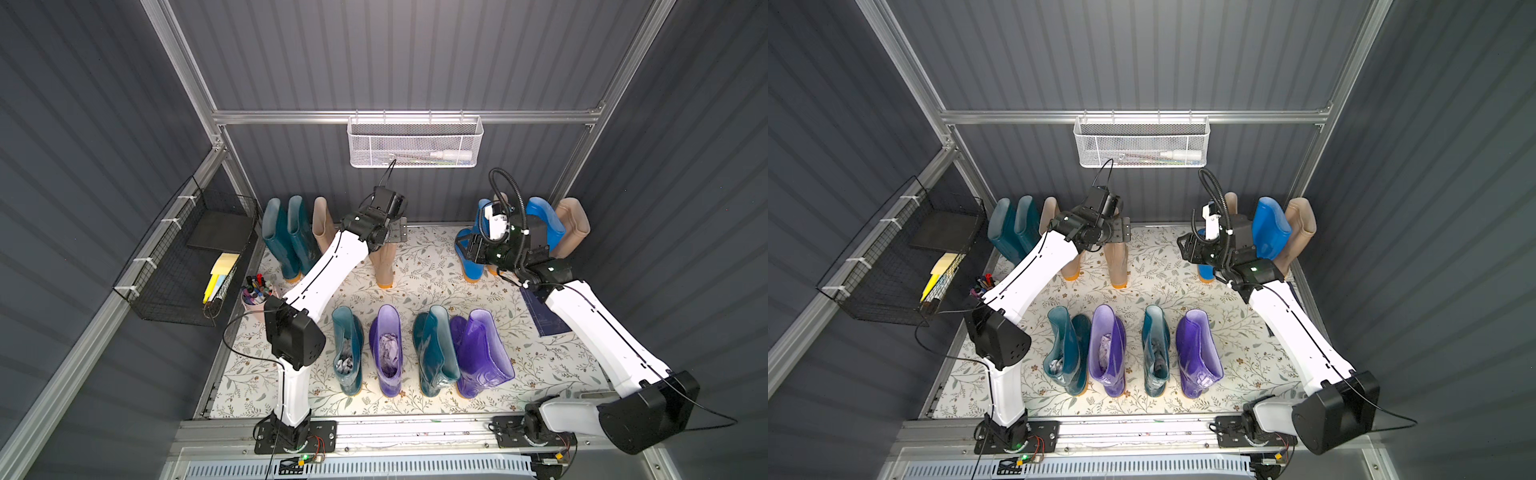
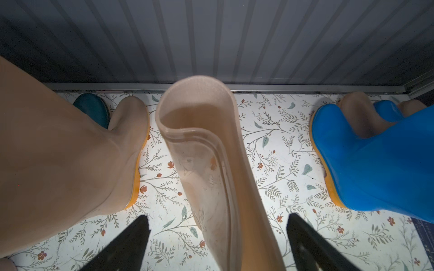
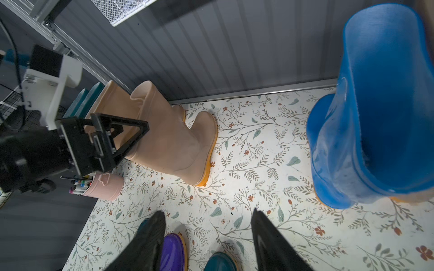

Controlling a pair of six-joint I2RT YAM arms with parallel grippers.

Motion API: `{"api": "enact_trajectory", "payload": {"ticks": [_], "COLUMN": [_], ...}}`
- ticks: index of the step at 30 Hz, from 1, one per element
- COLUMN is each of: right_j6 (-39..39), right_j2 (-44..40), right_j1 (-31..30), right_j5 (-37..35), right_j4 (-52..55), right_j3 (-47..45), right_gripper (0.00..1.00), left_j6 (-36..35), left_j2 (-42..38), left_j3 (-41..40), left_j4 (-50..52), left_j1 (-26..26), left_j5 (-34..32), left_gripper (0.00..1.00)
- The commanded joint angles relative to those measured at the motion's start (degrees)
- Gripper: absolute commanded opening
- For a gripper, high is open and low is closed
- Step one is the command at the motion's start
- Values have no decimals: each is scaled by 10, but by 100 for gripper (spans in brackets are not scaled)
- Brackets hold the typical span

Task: Match and arrange rain boots in pairs
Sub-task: Pick up the rain boot at the center of the board.

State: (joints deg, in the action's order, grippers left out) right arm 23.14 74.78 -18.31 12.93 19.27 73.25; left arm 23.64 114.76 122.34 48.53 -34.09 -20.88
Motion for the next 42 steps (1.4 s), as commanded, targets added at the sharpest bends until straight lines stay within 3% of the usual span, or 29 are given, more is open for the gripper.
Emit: {"api": "enact_trajectory", "payload": {"ticks": [1, 5, 9, 12, 16, 21, 36, 42], "right_j6": [-1, 0, 0, -2, -2, 2, -7, -1], "right_j2": [-16, -27, -36, -44, -49, -74, -77, -82], "right_j1": [7, 12, 19, 24, 29, 33, 34, 35], "right_j5": [8, 10, 16, 17, 17, 15, 25, 22], "right_j4": [-16, -22, -23, -22, -21, -25, -12, -11], "right_j3": [-17, -36, -48, -55, -64, -74, -61, -65], "right_gripper": [62, 62, 62, 62, 62, 62, 62, 62], "left_j6": [-8, -27, -41, -42, -45, -54, -109, -162], "left_j2": [27, 67, 94, 106, 107, 108, 58, 56], "left_j3": [47, 103, 131, 140, 141, 168, 174, 172], "left_j4": [24, 50, 59, 61, 57, 67, 15, -26], "left_j1": [-2, -1, 2, 9, 18, 29, 99, 108], "left_j5": [-13, -26, -28, -14, -4, -5, -10, -22], "left_gripper": [94, 92, 79, 62, 27, 1, 0, 0]}}
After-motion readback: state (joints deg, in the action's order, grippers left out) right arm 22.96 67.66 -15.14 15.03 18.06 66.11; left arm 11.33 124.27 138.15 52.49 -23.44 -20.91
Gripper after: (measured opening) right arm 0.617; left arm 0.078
